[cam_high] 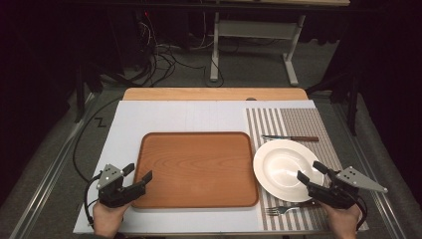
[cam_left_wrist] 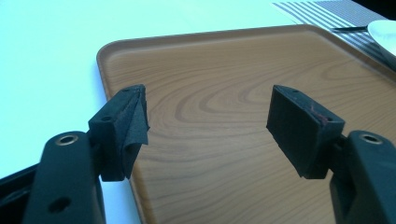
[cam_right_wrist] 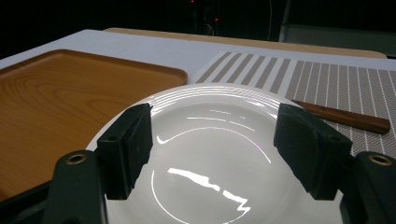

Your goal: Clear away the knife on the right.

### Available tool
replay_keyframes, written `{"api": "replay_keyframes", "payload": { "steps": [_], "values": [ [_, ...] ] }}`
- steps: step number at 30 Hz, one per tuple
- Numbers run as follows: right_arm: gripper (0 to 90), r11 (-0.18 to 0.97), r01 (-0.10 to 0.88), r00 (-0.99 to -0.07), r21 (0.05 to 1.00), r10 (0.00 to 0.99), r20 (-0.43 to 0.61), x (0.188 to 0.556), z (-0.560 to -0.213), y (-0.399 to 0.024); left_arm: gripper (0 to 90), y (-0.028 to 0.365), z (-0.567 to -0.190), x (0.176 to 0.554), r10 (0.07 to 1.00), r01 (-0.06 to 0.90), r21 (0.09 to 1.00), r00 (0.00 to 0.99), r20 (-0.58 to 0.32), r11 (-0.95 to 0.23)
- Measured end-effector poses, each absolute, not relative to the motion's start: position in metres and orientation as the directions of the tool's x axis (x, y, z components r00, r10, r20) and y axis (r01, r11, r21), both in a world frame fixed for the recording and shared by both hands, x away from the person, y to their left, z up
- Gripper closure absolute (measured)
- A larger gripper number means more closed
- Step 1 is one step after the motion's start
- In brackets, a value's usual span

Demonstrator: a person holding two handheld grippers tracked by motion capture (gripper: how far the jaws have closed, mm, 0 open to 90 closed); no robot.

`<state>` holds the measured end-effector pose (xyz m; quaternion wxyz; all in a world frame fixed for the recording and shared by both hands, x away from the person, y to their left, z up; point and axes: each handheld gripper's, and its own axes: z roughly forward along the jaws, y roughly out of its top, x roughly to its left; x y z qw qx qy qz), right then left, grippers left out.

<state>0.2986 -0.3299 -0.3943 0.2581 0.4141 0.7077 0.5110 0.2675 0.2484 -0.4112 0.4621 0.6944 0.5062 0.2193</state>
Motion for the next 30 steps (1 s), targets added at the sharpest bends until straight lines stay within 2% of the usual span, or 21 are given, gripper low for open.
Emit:
{"api": "replay_keyframes", "payload": {
  "steps": [30],
  "values": [
    [29.0, 0.109, 0.314, -0.528, 0.943, 0.846, 0.078, 0.318, -0.387, -0.326, 30.1, 0.247, -0.412, 0.269, 0.907, 0.506, 0.86, 0.39, -0.159, -0.067]
  ]
}}
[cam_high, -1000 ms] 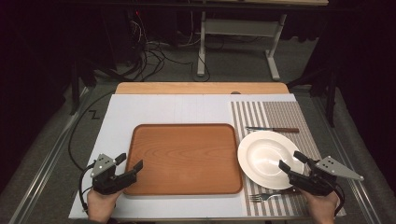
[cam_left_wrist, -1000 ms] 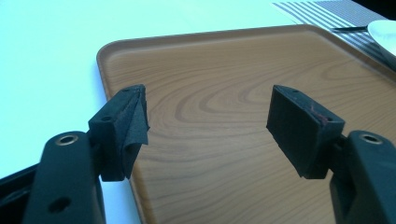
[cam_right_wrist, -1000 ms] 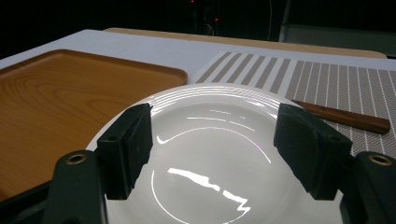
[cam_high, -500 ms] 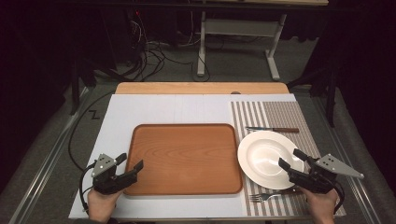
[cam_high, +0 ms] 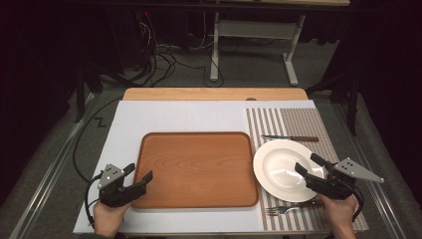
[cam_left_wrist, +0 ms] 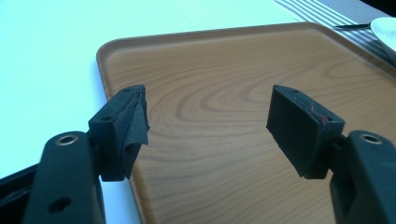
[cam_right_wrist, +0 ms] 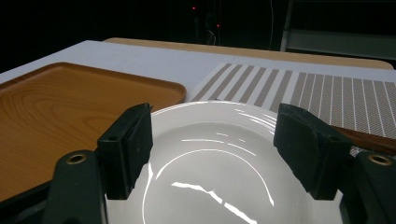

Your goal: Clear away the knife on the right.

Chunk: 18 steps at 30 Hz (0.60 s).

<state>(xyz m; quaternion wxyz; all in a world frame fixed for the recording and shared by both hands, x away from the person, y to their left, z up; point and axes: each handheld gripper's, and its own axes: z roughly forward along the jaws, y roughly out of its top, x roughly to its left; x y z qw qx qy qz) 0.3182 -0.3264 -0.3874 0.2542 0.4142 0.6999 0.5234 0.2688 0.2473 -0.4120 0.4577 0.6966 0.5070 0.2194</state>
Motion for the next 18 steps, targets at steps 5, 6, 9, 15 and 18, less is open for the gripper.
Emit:
{"api": "replay_keyframes", "payload": {
  "steps": [5, 6, 9, 15, 18],
  "values": [
    [28.9, 0.098, 0.311, -0.523, 0.945, 0.848, 0.083, 0.323, -0.386, -0.326, 30.0, 0.247, -0.412, 0.269, 0.906, 0.506, 0.86, 0.391, -0.16, -0.066],
    [28.9, 0.098, 0.311, -0.523, 0.945, 0.848, 0.083, 0.323, -0.386, -0.326, 30.0, 0.247, -0.412, 0.269, 0.906, 0.506, 0.86, 0.391, -0.16, -0.066],
    [29.0, 0.101, 0.319, -0.522, 0.942, 0.849, 0.085, 0.328, -0.388, -0.324, 30.0, 0.247, -0.412, 0.269, 0.906, 0.505, 0.861, 0.392, -0.161, -0.065],
    [29.0, 0.104, 0.319, -0.521, 0.942, 0.85, 0.083, 0.333, -0.387, -0.32, 30.0, 0.247, -0.412, 0.269, 0.906, 0.505, 0.861, 0.392, -0.161, -0.065],
    [29.0, 0.102, 0.316, -0.521, 0.943, 0.85, 0.083, 0.334, -0.387, -0.32, 30.0, 0.247, -0.412, 0.269, 0.906, 0.505, 0.86, 0.392, -0.161, -0.066]
  ]
}}
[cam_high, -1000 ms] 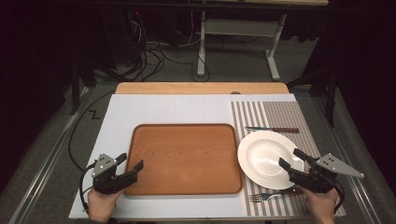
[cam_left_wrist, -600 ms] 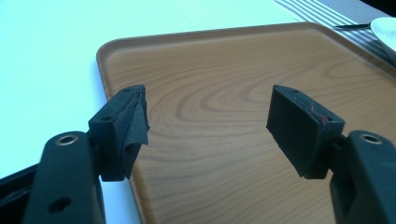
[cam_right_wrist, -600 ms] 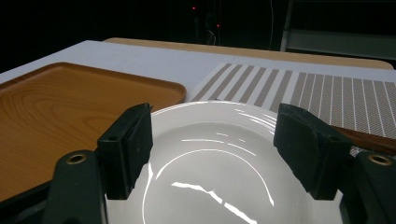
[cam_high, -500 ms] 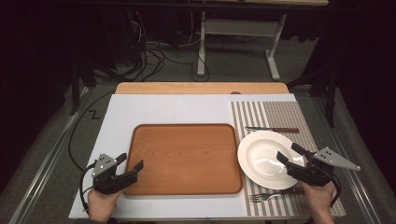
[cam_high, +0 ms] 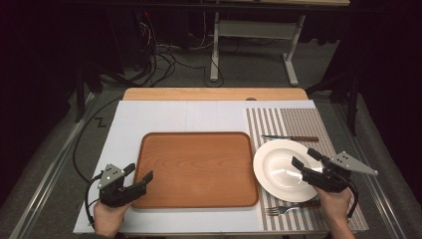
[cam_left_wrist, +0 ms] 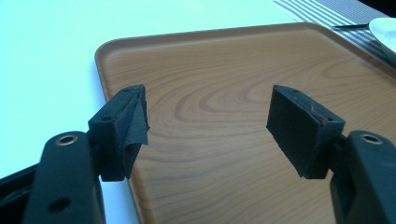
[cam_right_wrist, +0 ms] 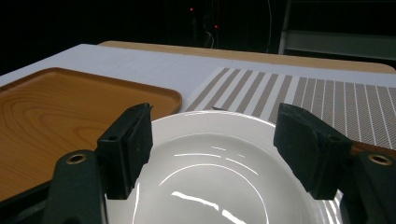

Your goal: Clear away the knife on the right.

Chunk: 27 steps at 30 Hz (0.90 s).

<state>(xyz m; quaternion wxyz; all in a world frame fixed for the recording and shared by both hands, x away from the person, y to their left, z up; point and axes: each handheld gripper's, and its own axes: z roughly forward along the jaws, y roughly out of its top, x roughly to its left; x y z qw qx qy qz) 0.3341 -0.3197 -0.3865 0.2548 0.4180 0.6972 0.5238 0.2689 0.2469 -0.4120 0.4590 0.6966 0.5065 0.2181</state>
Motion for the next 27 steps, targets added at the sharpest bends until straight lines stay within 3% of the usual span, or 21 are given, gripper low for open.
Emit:
{"api": "replay_keyframes", "payload": {
  "steps": [18, 27],
  "values": [
    [28.8, 0.063, 0.304, -0.503, 0.951, 0.858, 0.104, 0.36, -0.379, -0.312, 30.0, 0.247, -0.412, 0.268, 0.909, 0.502, 0.862, 0.386, -0.159, -0.063],
    [28.0, 0.046, 0.361, -0.461, 0.932, 0.877, 0.135, 0.381, -0.373, -0.307, 30.0, 0.248, -0.412, 0.268, 0.91, 0.502, 0.863, 0.384, -0.16, -0.06]
  ]
}}
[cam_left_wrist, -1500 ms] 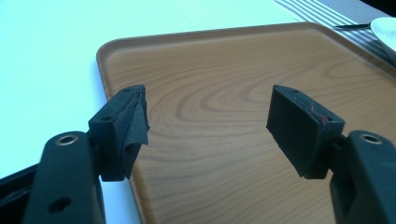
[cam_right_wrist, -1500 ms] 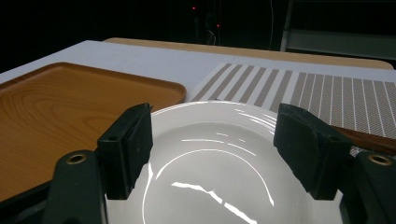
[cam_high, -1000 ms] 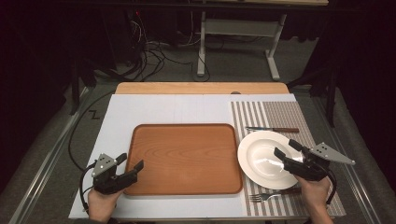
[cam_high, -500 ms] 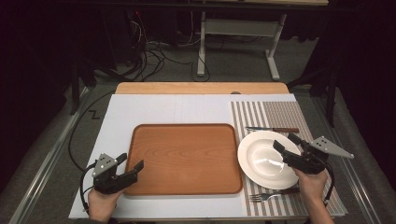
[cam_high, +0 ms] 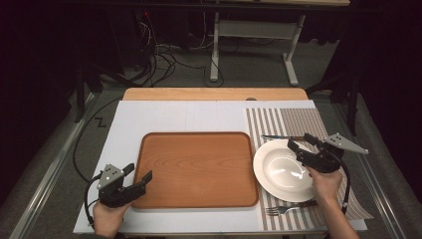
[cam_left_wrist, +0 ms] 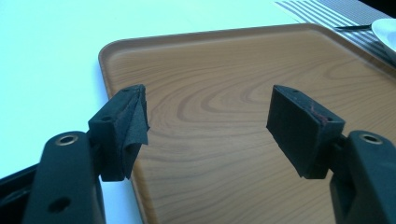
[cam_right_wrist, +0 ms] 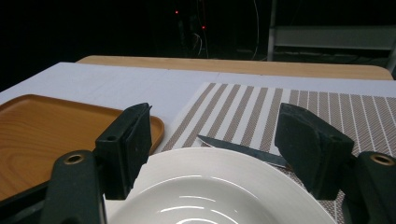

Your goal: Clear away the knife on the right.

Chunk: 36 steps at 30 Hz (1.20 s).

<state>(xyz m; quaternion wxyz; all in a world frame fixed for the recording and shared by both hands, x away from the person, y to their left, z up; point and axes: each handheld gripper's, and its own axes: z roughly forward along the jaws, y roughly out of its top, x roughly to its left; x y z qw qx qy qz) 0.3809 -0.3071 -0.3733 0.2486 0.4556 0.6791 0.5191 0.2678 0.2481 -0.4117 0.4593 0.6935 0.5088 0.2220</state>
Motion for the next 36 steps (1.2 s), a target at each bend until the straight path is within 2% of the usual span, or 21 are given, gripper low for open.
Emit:
{"api": "replay_keyframes", "payload": {
  "steps": [8, 15, 19, 23, 25, 32, 35, 36],
  "values": [
    [28.0, 0.073, 0.368, -0.469, 0.927, 0.876, 0.117, 0.397, -0.37, -0.298, 30.0, 0.248, -0.412, 0.268, 0.91, 0.503, 0.862, 0.383, -0.16, -0.06],
    [26.5, 0.106, 0.416, -0.454, 0.903, 0.885, 0.106, 0.413, -0.362, -0.296, 30.0, 0.248, -0.412, 0.268, 0.908, 0.503, 0.862, 0.388, -0.16, -0.062],
    [26.1, 0.148, 0.519, -0.439, 0.842, 0.891, 0.113, 0.426, -0.354, -0.299, 30.0, 0.248, -0.412, 0.268, 0.908, 0.502, 0.863, 0.388, -0.16, -0.063],
    [26.9, 0.181, 0.574, -0.429, 0.799, 0.897, 0.105, 0.436, -0.349, -0.301, 30.0, 0.248, -0.412, 0.268, 0.908, 0.502, 0.862, 0.388, -0.159, -0.064],
    [27.4, 0.226, 0.626, -0.429, 0.747, 0.899, 0.088, 0.447, -0.346, -0.301, 30.0, 0.248, -0.412, 0.268, 0.908, 0.503, 0.862, 0.387, -0.159, -0.064],
    [29.7, 0.278, 0.703, -0.421, 0.654, 0.905, 0.068, 0.468, -0.344, -0.303, 30.0, 0.248, -0.412, 0.268, 0.909, 0.504, 0.862, 0.385, -0.159, -0.062],
    [33.6, 0.297, 0.723, -0.411, 0.624, 0.91, 0.043, 0.478, -0.343, -0.306, 30.0, 0.248, -0.412, 0.268, 0.91, 0.504, 0.862, 0.384, -0.158, -0.063],
    [36.7, 0.311, 0.752, -0.414, 0.582, 0.909, 0.048, 0.487, -0.346, -0.308, 30.0, 0.248, -0.412, 0.268, 0.91, 0.504, 0.861, 0.384, -0.158, -0.063]
  ]
}}
